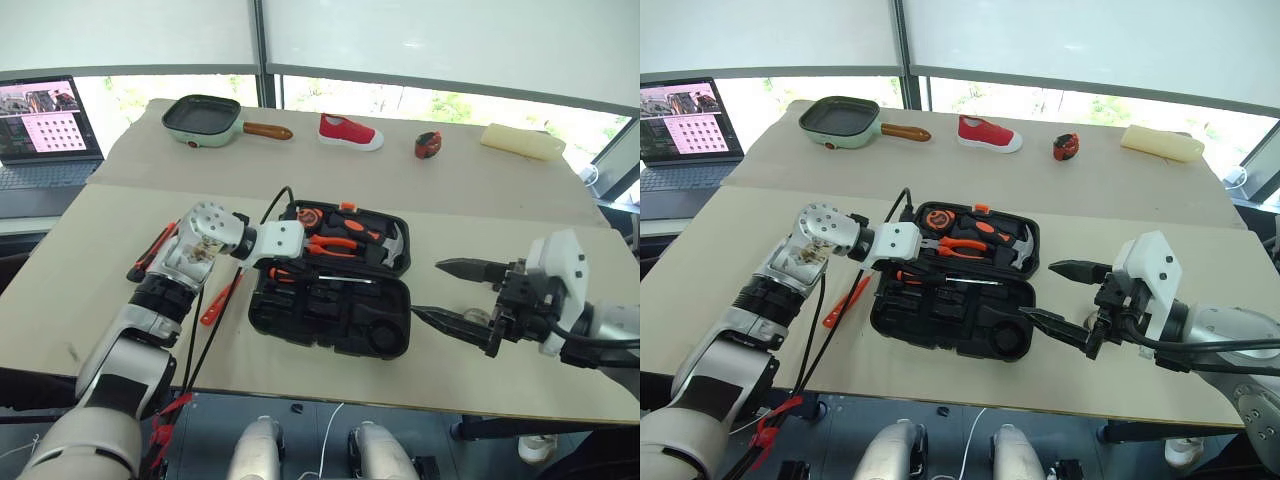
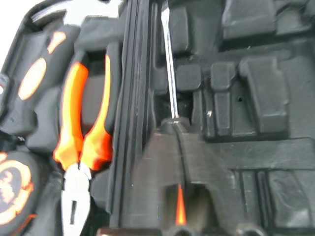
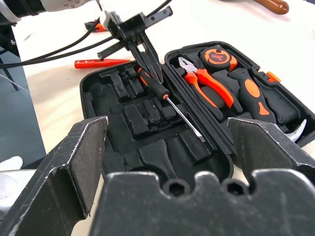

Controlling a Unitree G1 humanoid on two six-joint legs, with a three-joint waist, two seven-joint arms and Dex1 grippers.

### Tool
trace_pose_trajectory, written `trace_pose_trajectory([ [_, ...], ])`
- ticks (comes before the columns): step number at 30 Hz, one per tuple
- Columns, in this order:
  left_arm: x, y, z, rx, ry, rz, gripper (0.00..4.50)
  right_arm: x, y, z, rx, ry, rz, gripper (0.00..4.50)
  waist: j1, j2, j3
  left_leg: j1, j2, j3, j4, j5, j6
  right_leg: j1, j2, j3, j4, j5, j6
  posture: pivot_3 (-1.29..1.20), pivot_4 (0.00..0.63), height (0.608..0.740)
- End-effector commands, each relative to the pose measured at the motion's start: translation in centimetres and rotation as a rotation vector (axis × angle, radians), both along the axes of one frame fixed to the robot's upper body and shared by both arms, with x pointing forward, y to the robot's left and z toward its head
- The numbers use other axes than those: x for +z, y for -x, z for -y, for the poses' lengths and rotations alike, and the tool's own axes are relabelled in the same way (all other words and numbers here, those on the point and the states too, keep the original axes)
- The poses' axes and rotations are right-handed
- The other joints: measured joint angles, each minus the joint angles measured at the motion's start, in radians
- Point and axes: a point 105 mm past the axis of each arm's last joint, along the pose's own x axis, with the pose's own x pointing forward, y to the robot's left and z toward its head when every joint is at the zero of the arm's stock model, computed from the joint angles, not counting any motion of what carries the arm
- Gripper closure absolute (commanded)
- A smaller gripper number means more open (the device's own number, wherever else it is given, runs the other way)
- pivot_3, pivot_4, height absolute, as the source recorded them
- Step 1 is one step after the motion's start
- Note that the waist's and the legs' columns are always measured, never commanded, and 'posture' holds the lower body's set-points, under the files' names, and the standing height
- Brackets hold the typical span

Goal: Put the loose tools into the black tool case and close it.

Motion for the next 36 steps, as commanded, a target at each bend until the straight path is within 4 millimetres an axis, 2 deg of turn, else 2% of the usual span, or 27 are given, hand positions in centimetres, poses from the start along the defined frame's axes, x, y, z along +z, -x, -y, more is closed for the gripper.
trace_pose_trajectory([
  [1, 0.9, -0.3, 0.8, -0.022, -0.019, 0.053, 4.47, 0.8, 0.2, -0.1, 0.007, 0.006, 0.053, 0.0, 0.0, 0.0, 0.0, -0.001, 0.0, 0.0, 0.001, 0.0, 0.0, 0.0, 0.0, 0.0, 0.0, 0.0, 0.0, 0.0, 0.15, 0.74],
  [10, -0.9, 0.1, 1.2, -0.087, -0.118, 0.081, 4.47, 0.4, 0.2, -0.3, -0.002, 0.004, 0.042, 0.0, 0.001, 0.0, 0.0, 0.0, 0.0, 0.0, 0.003, 0.0, 0.0, 0.0, 0.0, 0.0, 0.003, 0.0, 0.0, 0.0, 0.15, 0.74],
  [16, -1.0, -0.3, 1.7, -0.085, -0.111, 0.091, 4.47, -0.2, 0.3, 0.0, -0.029, 0.016, 0.032, 0.0, 0.004, 0.0, 0.0, 0.0, 0.0, -0.001, 0.004, 0.0, 0.0, 0.001, 0.0, 0.0, 0.003, 0.0, 0.0, 0.0, 0.15, 0.74],
  [18, -0.5, -0.3, 1.8, -0.083, -0.084, 0.092, 4.47, -0.5, 0.3, 0.3, -0.048, 0.023, 0.026, 0.0, 0.004, 0.0, 0.0, 0.0, 0.0, -0.001, 0.004, 0.0, 0.0, 0.001, 0.0, 0.0, 0.003, 0.0, 0.0, 0.0, 0.15, 0.74],
  [21, 1.9, -0.4, 1.8, -0.033, 0.049, 0.036, 4.47, -1.4, 0.4, 1.8, -0.131, 0.055, 0.012, 0.0, 0.005, 0.0, 0.0, 0.0, 0.0, -0.001, 0.004, 0.0, 0.0, 0.001, 0.0, 0.0, 0.003, 0.0, 0.0, 0.0, 0.15, 0.74],
  [24, 4.9, 0.0, 1.1, 0.025, 0.224, -0.059, 3.72, -2.7, 0.8, 4.9, -0.28, 0.082, -0.026, 0.0, 0.004, 0.0, 0.0, -0.002, 0.0, -0.002, 0.005, 0.0, 0.0, -0.001, 0.0, -0.001, 0.004, 0.0, 0.0, 0.0, 0.15, 0.74],
  [27, 7.0, 1.0, -0.2, 0.056, 0.329, -0.153, 2.57, -3.5, 2.1, 8.0, -0.393, 0.11, -0.064, 0.0, -0.002, 0.001, 0.0, -0.003, 0.0, -0.003, 0.004, 0.0, 0.0, -0.002, 0.0, -0.001, 0.004, 0.0, 0.001, 0.0, 0.15, 0.74],
  [28, 7.8, 1.5, -0.7, 0.066, 0.374, -0.201, 2.1, -3.8, 2.7, 9.6, -0.445, 0.123, -0.081, 0.0, -0.005, 0.001, 0.0, -0.003, 0.0, -0.003, 0.004, 0.0, 0.0, -0.002, 0.0, -0.001, 0.004, 0.0, 0.001, 0.0, 0.15, 0.74],
  [30, 9.3, 3.4, -1.7, 0.037, 0.443, -0.305, 1.49, -4.1, 4.2, 13.5, -0.565, 0.158, -0.119, 0.0, -0.008, 0.004, -0.001, -0.002, 0.0, -0.003, 0.004, 0.0, 0.0, -0.001, 0.0, -0.001, 0.005, -0.001, 0.001, 0.0, 0.15, 0.74],
  [31, 9.8, 4.7, -2.0, -0.001, 0.45, -0.342, 1.09, -4.2, 4.8, 15.4, -0.618, 0.182, -0.136, 0.0, -0.01, 0.004, -0.002, -0.001, 0.0, -0.003, 0.004, 0.0, 0.0, -0.001, 0.0, 0.0, 0.005, -0.001, 0.001, 0.0, 0.15, 0.74],
  [34, 9.9, 7.2, -2.3, -0.077, 0.422, -0.383, 0.16, -4.3, 5.2, 18.1, -0.668, 0.236, -0.154, 0.0, -0.016, 0.004, -0.002, 0.001, 0.0, -0.003, 0.004, 0.0, 0.0, 0.001, 0.0, 0.0, 0.004, -0.001, 0.001, 0.0, 0.15, 0.74],
  [36, 9.7, 8.5, -2.2, -0.108, 0.398, -0.415, 0.03, -4.2, 4.2, 18.9, -0.658, 0.26, -0.157, 0.0, -0.022, 0.004, -0.002, 0.003, 0.0, -0.002, 0.004, 0.0, 0.0, 0.002, 0.0, 0.0, 0.004, -0.001, 0.0, 0.0, 0.15, 0.74],
])
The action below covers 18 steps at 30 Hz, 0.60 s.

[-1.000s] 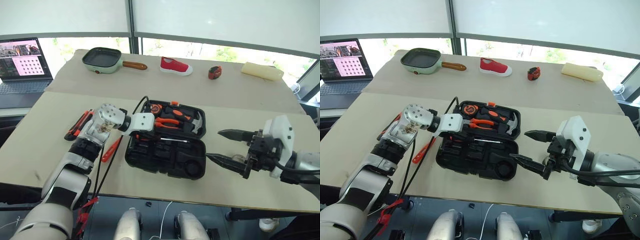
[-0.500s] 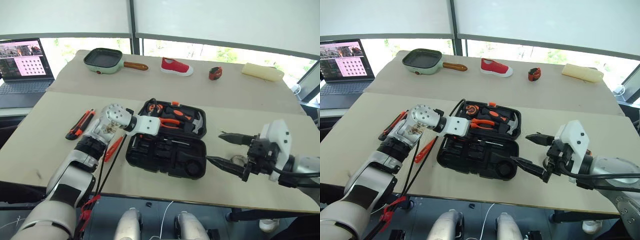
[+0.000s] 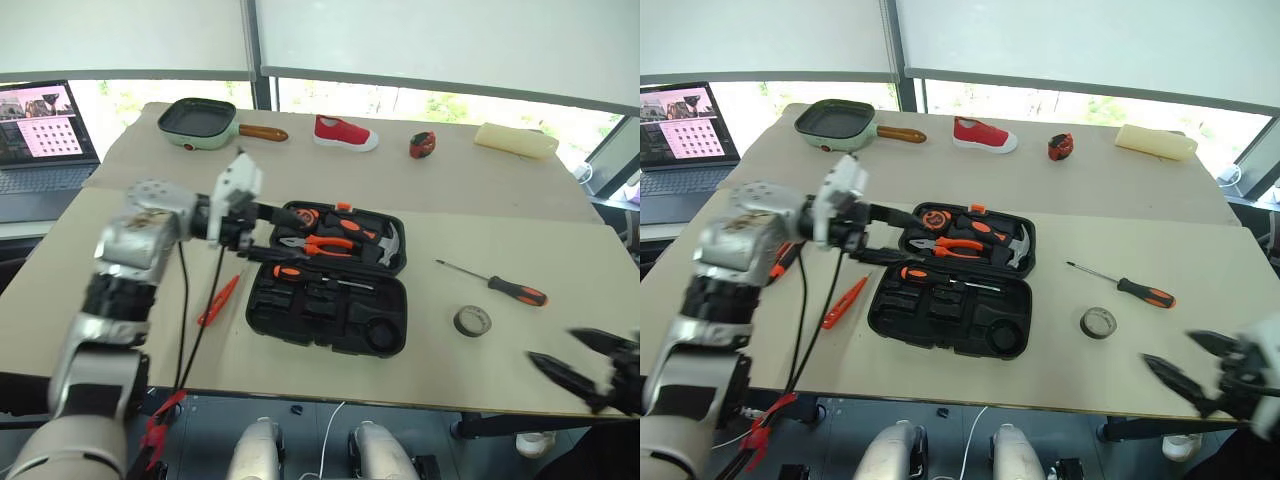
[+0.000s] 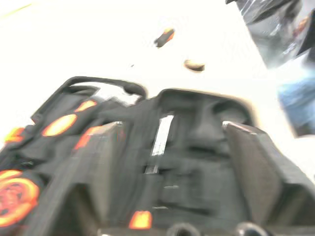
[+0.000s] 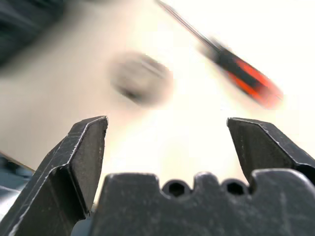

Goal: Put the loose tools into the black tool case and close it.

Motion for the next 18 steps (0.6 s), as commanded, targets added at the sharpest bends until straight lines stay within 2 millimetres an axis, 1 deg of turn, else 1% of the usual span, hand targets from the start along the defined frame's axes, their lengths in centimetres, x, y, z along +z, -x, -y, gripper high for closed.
trace_pose_trajectory([
  [1, 0.9, 2.8, 0.9, -0.12, 0.0, 0.001, 0.03, 1.4, -1.6, 1.3, 0.043, 0.079, 0.032, 0.0, -0.007, 0.0, 0.0, 0.0, 0.0, 0.0, 0.0, 0.0, 0.0, 0.0, 0.0, 0.001, 0.0, 0.0, 0.0, 0.0, 0.15, 0.74],
  [2, 0.7, 3.3, 1.0, -0.134, -0.012, 0.004, 0.03, 1.4, -2.6, 1.2, 0.068, 0.088, 0.03, 0.0, -0.008, 0.0, 0.0, 0.001, 0.0, 0.0, 0.0, 0.001, 0.0, 0.001, 0.0, 0.001, 0.0, 0.0, 0.0, 0.0, 0.15, 0.74],
  [6, 0.5, 4.2, 1.2, -0.157, -0.03, 0.011, 0.03, 1.0, -5.5, 1.0, 0.126, 0.131, 0.022, 0.0, -0.012, 0.001, 0.0, 0.006, 0.0, 0.0, -0.001, 0.001, 0.0, 0.005, 0.001, 0.002, -0.001, -0.001, -0.002, 0.0, 0.15, 0.74],
  [8, 0.5, 4.5, 1.3, -0.159, -0.035, 0.024, 0.03, 0.3, -8.0, 1.0, 0.143, 0.198, 0.023, 0.0, -0.013, 0.002, 0.001, 0.007, 0.0, 0.0, -0.002, 0.001, 0.0, 0.005, 0.001, 0.002, -0.001, -0.001, -0.002, 0.0, 0.15, 0.74],
  [11, 0.4, 4.7, 1.4, -0.151, -0.04, 0.052, 0.03, -0.7, -10.6, 1.1, 0.162, 0.289, 0.008, 0.0, -0.01, 0.004, 0.003, 0.009, -0.001, 0.001, -0.002, 0.001, 0.001, 0.008, 0.0, 0.002, -0.001, -0.001, -0.001, 0.0, 0.15, 0.74],
  [13, 0.3, 4.6, 1.6, -0.141, -0.045, 0.074, 0.03, -1.2, -11.9, 1.0, 0.185, 0.337, 0.002, 0.0, -0.006, 0.004, 0.003, 0.009, -0.001, 0.0, -0.002, 0.001, 0.0, 0.008, 0.0, 0.002, -0.001, -0.001, -0.001, 0.0, 0.15, 0.74],
  [15, 0.1, 4.7, 1.6, -0.138, -0.051, 0.086, 0.03, -1.5, -13.0, 0.7, 0.199, 0.346, 0.001, 0.0, -0.002, 0.005, 0.003, 0.008, -0.002, 0.001, -0.002, 0.001, 0.001, 0.008, 0.0, 0.002, -0.002, -0.002, -0.001, 0.0, 0.15, 0.74],
  [18, 0.0, 4.5, 1.6, -0.13, -0.058, 0.105, 0.03, -2.2, -14.0, 0.5, 0.225, 0.375, -0.014, 0.0, -0.004, 0.005, 0.003, 0.008, -0.002, 0.001, -0.002, 0.001, 0.001, 0.008, 0.0, 0.002, -0.002, -0.002, -0.001, 0.0, 0.15, 0.74],
])
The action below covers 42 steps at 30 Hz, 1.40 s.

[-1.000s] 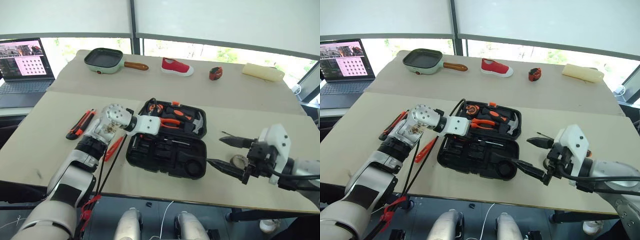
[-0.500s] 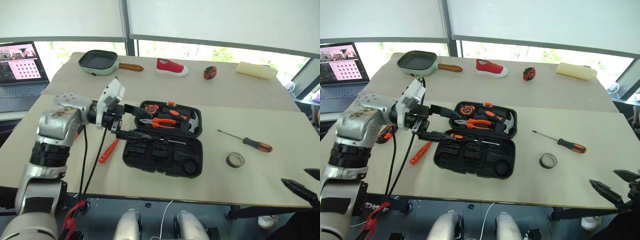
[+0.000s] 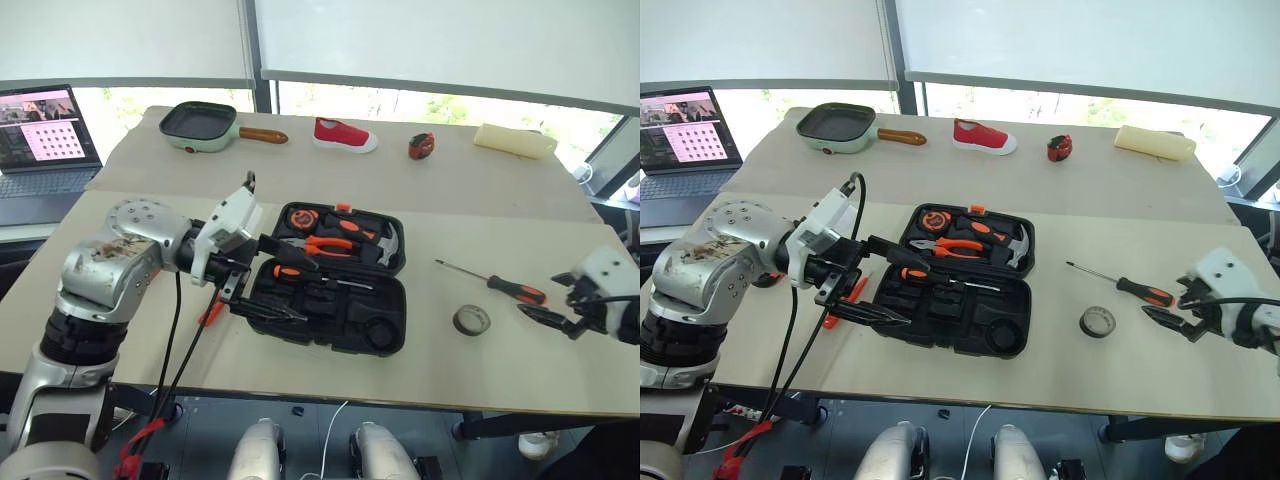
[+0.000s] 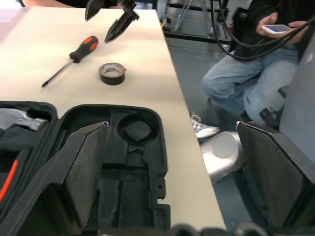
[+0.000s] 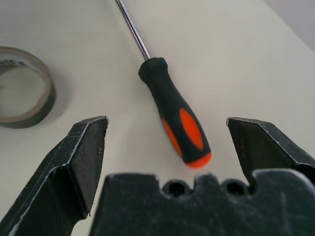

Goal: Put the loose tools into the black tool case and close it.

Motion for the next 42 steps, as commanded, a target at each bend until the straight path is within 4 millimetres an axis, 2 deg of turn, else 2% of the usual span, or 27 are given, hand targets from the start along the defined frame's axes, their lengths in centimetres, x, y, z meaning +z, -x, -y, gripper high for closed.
trace_pose_trajectory([
  [1, 0.5, 0.1, 0.2, -0.004, -0.001, 0.069, 0.03, -0.1, -1.0, 0.4, 0.015, 0.06, 0.007, 0.0, -0.001, 0.0, 0.0, 0.0, 0.0, 0.0, 0.0, 0.0, 0.0, 0.0, 0.0, 0.0, 0.0, 0.0, 0.0, 0.0, 0.15, 0.74],
  [3, 0.6, 0.0, 0.2, 0.006, 0.002, 0.076, 0.03, -0.3, -1.5, 0.6, 0.001, 0.073, 0.003, 0.0, -0.003, 0.0, 0.0, 0.0, 0.0, 0.0, 0.0, 0.0, 0.0, 0.0, 0.0, 0.0, 0.0, 0.0, 0.0, 0.0, 0.15, 0.74],
  [6, 0.6, -0.1, 0.1, 0.019, 0.001, 0.091, 0.0, -0.6, -1.8, 0.8, -0.009, 0.096, -0.001, 0.69, -0.003, 0.0, 0.0, 0.0, 0.0, 0.0, 0.0, 0.0, 0.0, 0.0, 0.0, 0.0, 0.0, 0.0, 0.0, 0.0, 0.15, 0.74],
  [13, 0.5, -0.4, 0.0, 0.028, 0.001, 0.111, 0.0, -1.7, -2.3, 1.3, -0.033, 0.144, 0.005, 3.05, -0.005, 0.0, 0.0, 0.0, 0.0, 0.001, 0.0, 0.0, 0.0, 0.0, 0.0, 0.0, 0.0, 0.0, 0.0, 0.0, 0.15, 0.74],
  [15, 0.6, -0.6, 0.0, 0.031, 0.001, 0.114, 0.0, -1.6, -2.3, 1.3, -0.036, 0.129, 0.012, 3.26, -0.005, 0.0, 0.0, 0.0, 0.0, 0.0, 0.0, 0.0, 0.0, 0.0, 0.0, 0.0, 0.0, 0.0, 0.0, 0.0, 0.15, 0.74],
  [20, 0.3, -0.7, -0.3, 0.031, -0.017, 0.106, 0.0, -0.4, -1.6, 0.8, -0.013, 0.059, 0.022, 3.31, -0.003, 0.0, 0.0, 0.001, 0.0, 0.0, 0.0, 0.0, 0.0, 0.0, 0.0, 0.0, 0.0, 0.0, 0.0, 0.0, 0.15, 0.74],
  [22, -0.1, -0.5, -0.6, 0.028, -0.037, 0.085, 0.0, 1.6, -1.6, -0.7, 0.014, -0.07, 0.06, 3.32, -0.003, 0.0, 0.0, 0.001, 0.0, 0.0, -0.001, 0.0, 0.0, 0.0, 0.0, 0.0, 0.0, 0.0, 0.0, 0.0, 0.15, 0.74],
  [25, -0.9, -0.1, -1.5, 0.021, -0.079, 0.056, 0.0, 4.7, -0.7, -5.5, 0.189, -0.194, 0.081, 3.33, -0.01, 0.004, 0.002, 0.001, 0.001, 0.001, -0.001, 0.0, 0.0, 0.0, 0.0, 0.0, 0.001, 0.0, 0.0, 0.0, 0.15, 0.74],
  [26, -1.3, 0.0, -2.0, 0.027, -0.103, 0.042, 0.0, 5.4, -0.1, -8.4, 0.313, -0.196, 0.066, 3.33, -0.013, 0.004, 0.002, 0.001, 0.001, 0.001, -0.002, 0.0, 0.0, 0.0, 0.001, 0.001, 0.001, 0.0, 0.0, 0.0, 0.15, 0.74],
  [28, -1.9, -0.1, -2.8, 0.046, -0.133, 0.027, 0.0, 5.9, 1.0, -12.6, 0.484, -0.183, 0.03, 3.33, -0.017, 0.005, 0.002, 0.002, 0.002, 0.001, -0.003, 0.0, 0.0, 0.0, 0.002, 0.001, 0.001, 0.0, -0.001, 0.0, 0.15, 0.74],
  [31, -2.1, -0.5, -3.7, 0.077, -0.152, 0.024, 0.0, 5.3, 1.9, -16.9, 0.643, -0.144, -0.031, 3.33, -0.012, 0.004, 0.002, 0.002, 0.004, 0.0, -0.003, 0.0, 0.0, -0.001, 0.003, 0.0, 0.001, -0.001, -0.002, 0.0, 0.15, 0.74],
  [35, -1.6, -1.0, -4.1, 0.101, -0.149, 0.035, 0.0, 4.0, 2.1, -20.4, 0.745, -0.086, -0.101, 3.33, 0.003, 0.004, 0.003, -0.001, 0.003, 0.002, -0.003, 0.0, 0.0, -0.005, 0.001, 0.0, 0.002, -0.001, -0.003, 0.0, 0.15, 0.74],
  [38, -1.3, -1.2, -4.1, 0.113, -0.141, 0.048, 0.0, 3.3, 1.8, -21.6, 0.76, -0.069, -0.126, 3.33, 0.013, 0.003, 0.003, -0.011, 0.002, 0.003, 0.002, 0.0, 0.0, -0.014, 0.0, 0.0, 0.005, -0.001, -0.002, 0.0, 0.15, 0.74],
  [42, -1.2, -1.3, -4.0, 0.12, -0.134, 0.06, 0.0, 2.6, 1.1, -22.4, 0.744, -0.058, -0.146, 3.33, 0.017, 0.003, 0.003, -0.012, 0.002, 0.003, 0.002, 0.0, 0.0, -0.015, 0.001, 0.0, 0.005, -0.001, -0.002, 0.0, 0.15, 0.74],
])
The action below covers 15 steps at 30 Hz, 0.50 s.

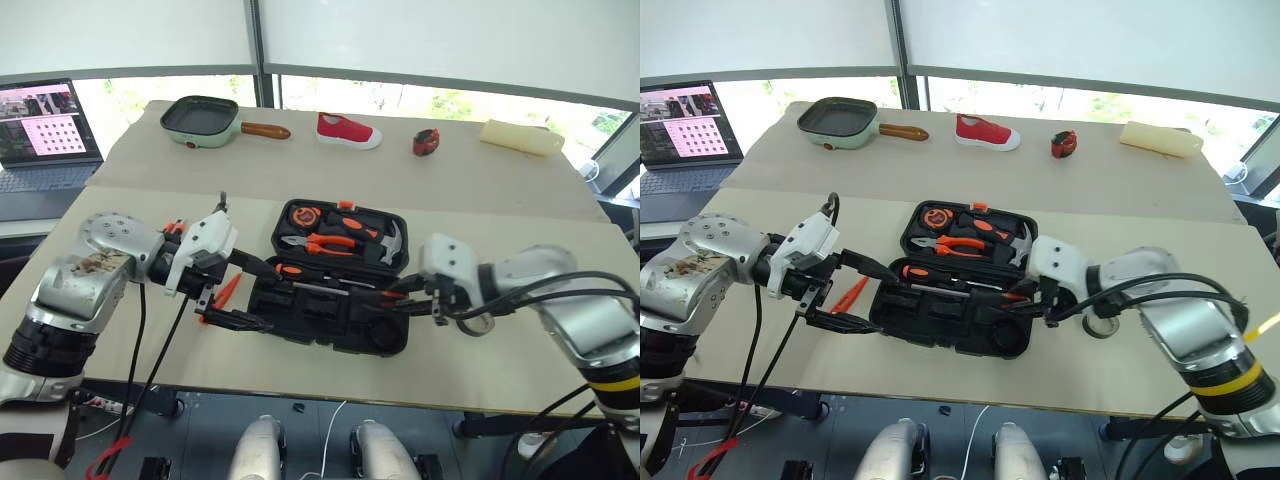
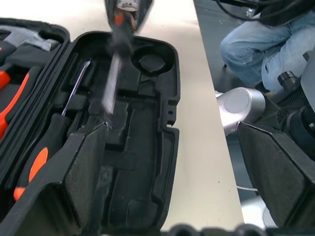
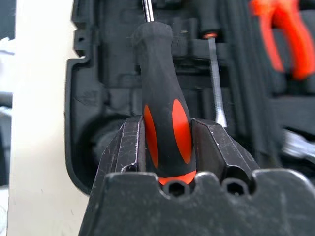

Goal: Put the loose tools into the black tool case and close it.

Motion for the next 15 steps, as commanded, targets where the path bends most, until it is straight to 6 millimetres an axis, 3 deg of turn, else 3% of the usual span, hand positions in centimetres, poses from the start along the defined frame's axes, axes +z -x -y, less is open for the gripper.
trace_pose_trajectory([
  [1, 1.4, -0.1, 0.1, -0.003, 0.012, 0.077, 0.0, 0.3, -0.9, -0.3, -0.03, 0.019, 0.028, 3.33, 0.0, 0.0, 0.0, 0.0, 0.0, 0.0, 0.0, 0.0, 0.0, 0.0, 0.0, 0.0, 0.0, 0.0, 0.0, 0.0, 0.15, 0.74],
  [15, 1.6, -0.1, 0.4, 0.011, 0.023, 0.102, 0.0, -0.5, -2.3, 0.6, -0.088, 0.07, 0.009, 3.33, -0.001, 0.0, 0.0, 0.0, 0.0, 0.0, 0.0, 0.0, 0.0, 0.0, 0.0, 0.0, 0.001, 0.0, 0.0, 0.0, 0.15, 0.74],
])
